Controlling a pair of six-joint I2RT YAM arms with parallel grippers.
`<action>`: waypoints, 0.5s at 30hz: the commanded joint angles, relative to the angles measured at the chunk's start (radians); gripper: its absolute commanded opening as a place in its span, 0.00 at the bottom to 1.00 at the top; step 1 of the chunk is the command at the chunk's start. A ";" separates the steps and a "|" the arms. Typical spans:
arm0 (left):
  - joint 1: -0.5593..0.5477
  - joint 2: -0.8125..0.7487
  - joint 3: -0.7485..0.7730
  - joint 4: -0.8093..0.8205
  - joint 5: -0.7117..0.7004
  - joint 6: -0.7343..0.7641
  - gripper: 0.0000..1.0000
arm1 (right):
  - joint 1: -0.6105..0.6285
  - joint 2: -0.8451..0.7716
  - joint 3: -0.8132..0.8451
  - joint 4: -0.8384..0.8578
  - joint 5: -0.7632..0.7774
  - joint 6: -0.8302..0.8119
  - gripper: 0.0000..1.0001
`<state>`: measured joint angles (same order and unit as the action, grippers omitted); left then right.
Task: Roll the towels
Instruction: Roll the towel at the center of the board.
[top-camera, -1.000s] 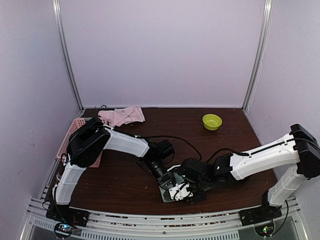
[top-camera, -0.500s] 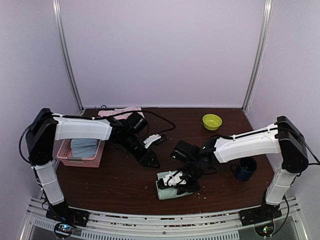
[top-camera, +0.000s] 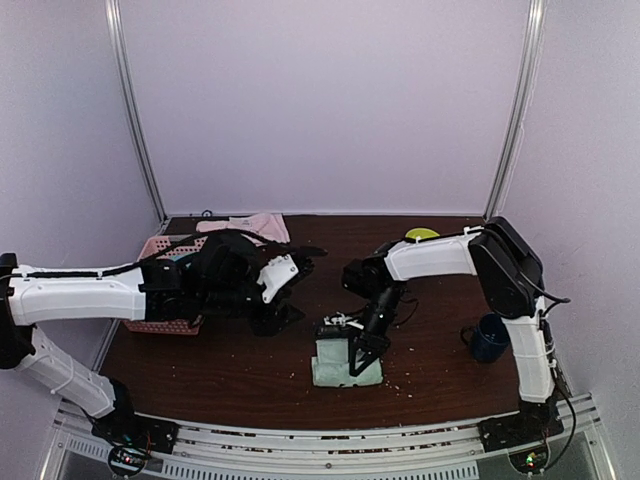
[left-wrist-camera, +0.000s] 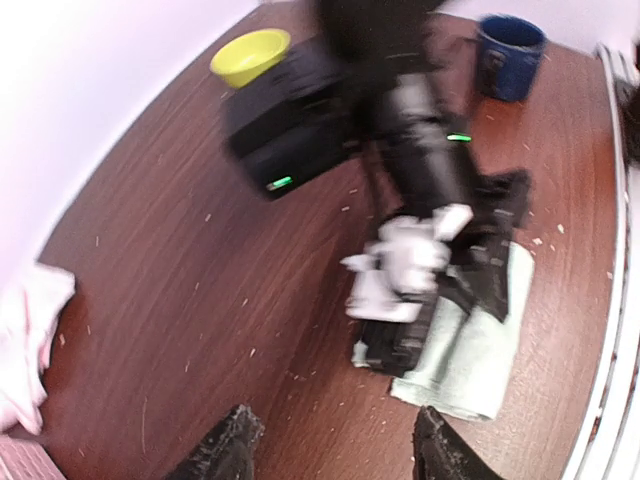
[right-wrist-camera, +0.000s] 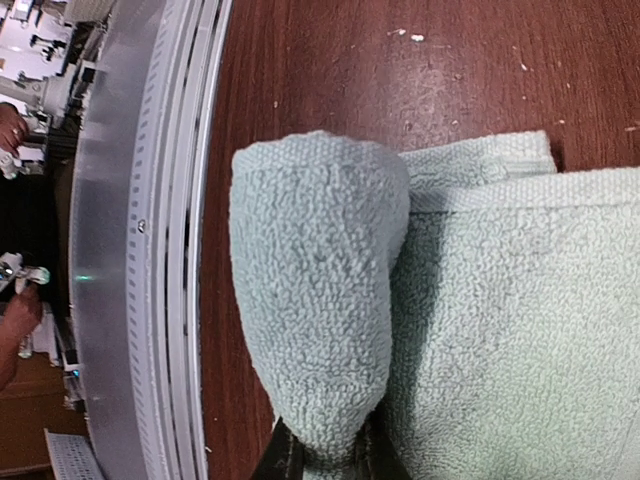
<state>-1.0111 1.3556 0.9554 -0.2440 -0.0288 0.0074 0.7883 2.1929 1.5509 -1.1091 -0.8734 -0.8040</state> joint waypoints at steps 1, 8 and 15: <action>-0.159 0.033 -0.023 0.072 -0.161 0.187 0.56 | -0.042 0.119 0.026 -0.066 0.098 -0.029 0.05; -0.301 0.195 0.043 0.081 -0.184 0.298 0.58 | -0.046 0.154 0.048 -0.059 0.093 -0.007 0.05; -0.317 0.379 0.133 0.073 -0.204 0.340 0.62 | -0.045 0.161 0.037 -0.049 0.085 -0.001 0.05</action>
<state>-1.3186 1.6638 1.0206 -0.2066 -0.1936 0.2886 0.7498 2.2799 1.6211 -1.2114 -0.9642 -0.8066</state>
